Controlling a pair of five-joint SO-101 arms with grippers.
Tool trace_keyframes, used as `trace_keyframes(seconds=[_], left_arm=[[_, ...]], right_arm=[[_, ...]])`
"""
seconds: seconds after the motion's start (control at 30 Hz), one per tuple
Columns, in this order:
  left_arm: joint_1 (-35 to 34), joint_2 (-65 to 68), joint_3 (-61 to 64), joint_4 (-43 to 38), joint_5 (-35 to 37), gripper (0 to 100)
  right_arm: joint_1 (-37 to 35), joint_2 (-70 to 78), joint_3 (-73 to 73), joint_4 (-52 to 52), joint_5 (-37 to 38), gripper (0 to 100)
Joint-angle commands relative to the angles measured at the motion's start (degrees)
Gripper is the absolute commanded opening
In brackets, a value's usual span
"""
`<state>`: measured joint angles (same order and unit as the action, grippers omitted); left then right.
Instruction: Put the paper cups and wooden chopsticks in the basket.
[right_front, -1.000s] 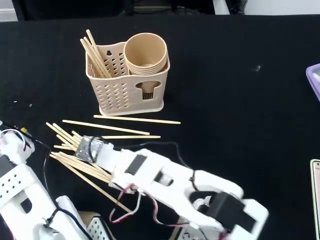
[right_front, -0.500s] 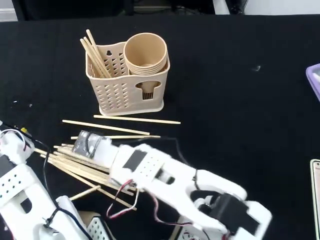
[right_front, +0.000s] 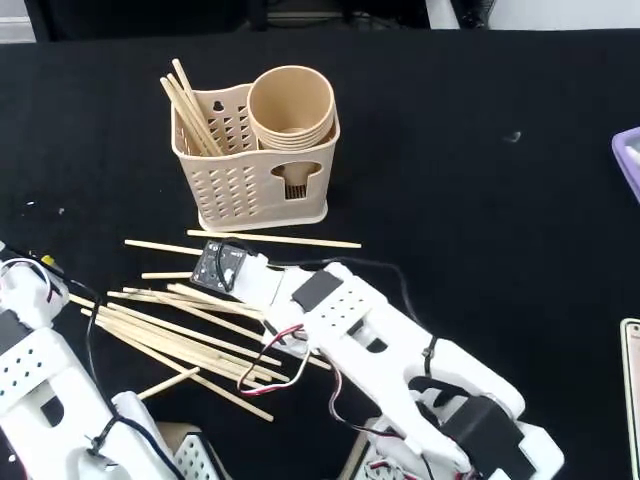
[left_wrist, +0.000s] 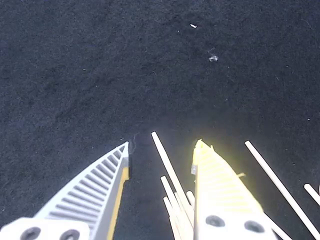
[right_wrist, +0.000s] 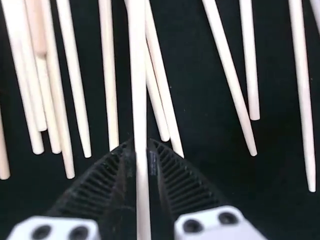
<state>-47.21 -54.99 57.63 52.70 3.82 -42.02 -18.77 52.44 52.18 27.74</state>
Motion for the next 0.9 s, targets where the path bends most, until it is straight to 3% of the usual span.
trace_keyframes(seconds=[0.0,0.27,0.43,0.57,0.73,0.87], left_arm=[[0.84,-0.53,-0.48,-0.88,-0.26,21],[0.84,-0.53,-0.57,-0.88,-0.26,21],[0.84,-0.53,-0.48,-0.88,-0.26,21],[0.84,-0.53,-0.48,-0.88,-0.26,21],[0.84,-0.53,-0.48,-0.88,-0.26,21],[0.84,-0.53,-0.48,-0.88,-0.18,21]], right_arm=[[1.23,-2.51,-0.22,-1.05,0.7,1.1],[1.67,-6.46,-1.45,0.18,-1.85,1.1],[-4.22,-20.62,-4.0,5.54,-6.15,1.1],[-3.25,-32.84,-7.96,5.54,-6.15,1.1],[-1.93,-43.65,-10.59,-4.92,-6.15,1.1],[-1.93,-46.02,-7.43,-23.56,-8.88,1.1]])
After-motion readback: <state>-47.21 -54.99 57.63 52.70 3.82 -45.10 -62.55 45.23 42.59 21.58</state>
